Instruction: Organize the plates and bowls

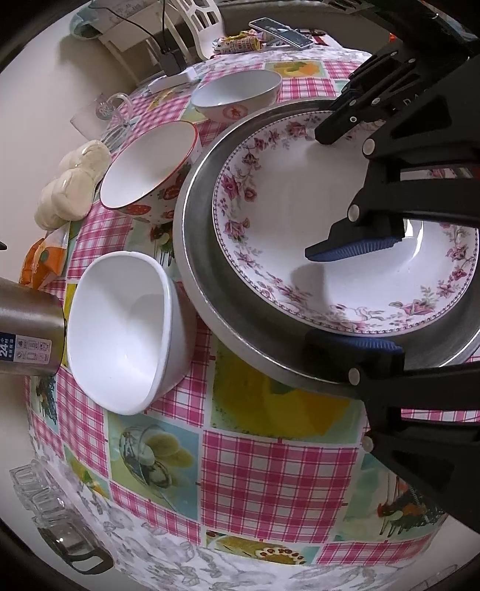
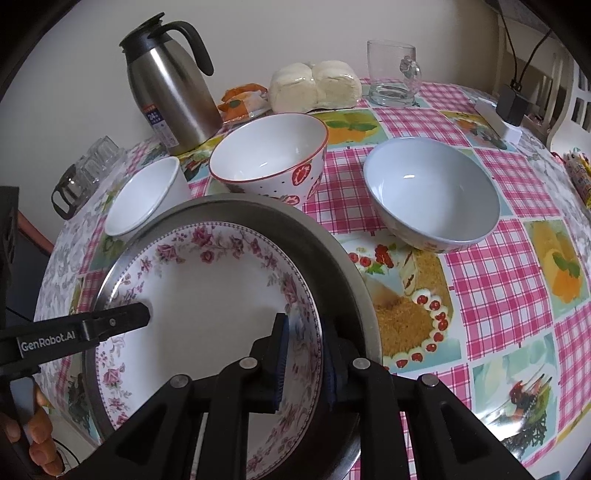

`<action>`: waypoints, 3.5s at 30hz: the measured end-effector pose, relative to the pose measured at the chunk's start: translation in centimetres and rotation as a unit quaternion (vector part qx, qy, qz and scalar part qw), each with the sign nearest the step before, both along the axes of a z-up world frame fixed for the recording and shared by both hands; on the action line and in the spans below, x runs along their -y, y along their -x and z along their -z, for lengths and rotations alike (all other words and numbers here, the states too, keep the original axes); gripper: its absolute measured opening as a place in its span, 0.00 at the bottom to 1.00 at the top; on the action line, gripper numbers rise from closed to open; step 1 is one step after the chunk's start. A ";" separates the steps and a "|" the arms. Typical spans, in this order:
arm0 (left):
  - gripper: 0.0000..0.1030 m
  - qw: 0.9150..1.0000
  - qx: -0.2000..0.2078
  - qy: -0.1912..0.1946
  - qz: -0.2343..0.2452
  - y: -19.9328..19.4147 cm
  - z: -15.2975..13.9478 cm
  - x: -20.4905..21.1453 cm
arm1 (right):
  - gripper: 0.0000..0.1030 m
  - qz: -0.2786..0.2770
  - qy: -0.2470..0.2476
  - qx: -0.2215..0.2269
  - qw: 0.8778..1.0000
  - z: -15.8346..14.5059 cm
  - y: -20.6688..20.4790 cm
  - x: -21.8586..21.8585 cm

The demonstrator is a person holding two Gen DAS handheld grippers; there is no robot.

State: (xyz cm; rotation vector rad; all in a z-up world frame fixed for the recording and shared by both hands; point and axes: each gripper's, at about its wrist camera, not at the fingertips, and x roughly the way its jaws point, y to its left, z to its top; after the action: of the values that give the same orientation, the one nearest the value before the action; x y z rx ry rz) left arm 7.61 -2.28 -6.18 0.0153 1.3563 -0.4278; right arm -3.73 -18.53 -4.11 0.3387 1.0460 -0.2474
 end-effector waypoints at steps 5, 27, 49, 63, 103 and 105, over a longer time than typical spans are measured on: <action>0.38 1.000 0.000 -0.001 -0.002 0.0 0.1 0.0 | 0.19 -0.003 0.001 -0.001 1.000 0.0 -0.1 -0.1; 0.59 0.994 0.105 0.016 0.003 0.9 -5.1 0.6 | 0.20 0.004 0.012 0.053 0.998 -2.3 0.5 0.6; 0.81 0.992 0.104 -0.048 -0.044 -0.1 -3.7 0.0 | 0.92 0.010 0.042 0.052 0.998 -2.2 0.6 1.0; 0.99 0.988 0.136 -0.025 -0.065 -0.1 -4.9 -0.3 | 1.00 0.012 0.045 0.048 0.998 -2.0 0.7 1.2; 0.99 0.981 0.183 0.056 -0.026 -5.1 -6.8 7.1 | 1.00 0.109 0.073 0.074 0.989 -5.9 -5.3 7.7; 0.99 0.982 0.181 0.042 -0.031 -5.8 -6.8 7.4 | 1.00 0.106 0.067 0.072 0.989 -5.8 -6.0 8.1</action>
State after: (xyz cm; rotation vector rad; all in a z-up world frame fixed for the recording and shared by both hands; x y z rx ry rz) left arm 13.37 -9.64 0.60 -0.0177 0.9782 -0.4068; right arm 2.31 -26.63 1.65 0.3413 0.8466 -0.4761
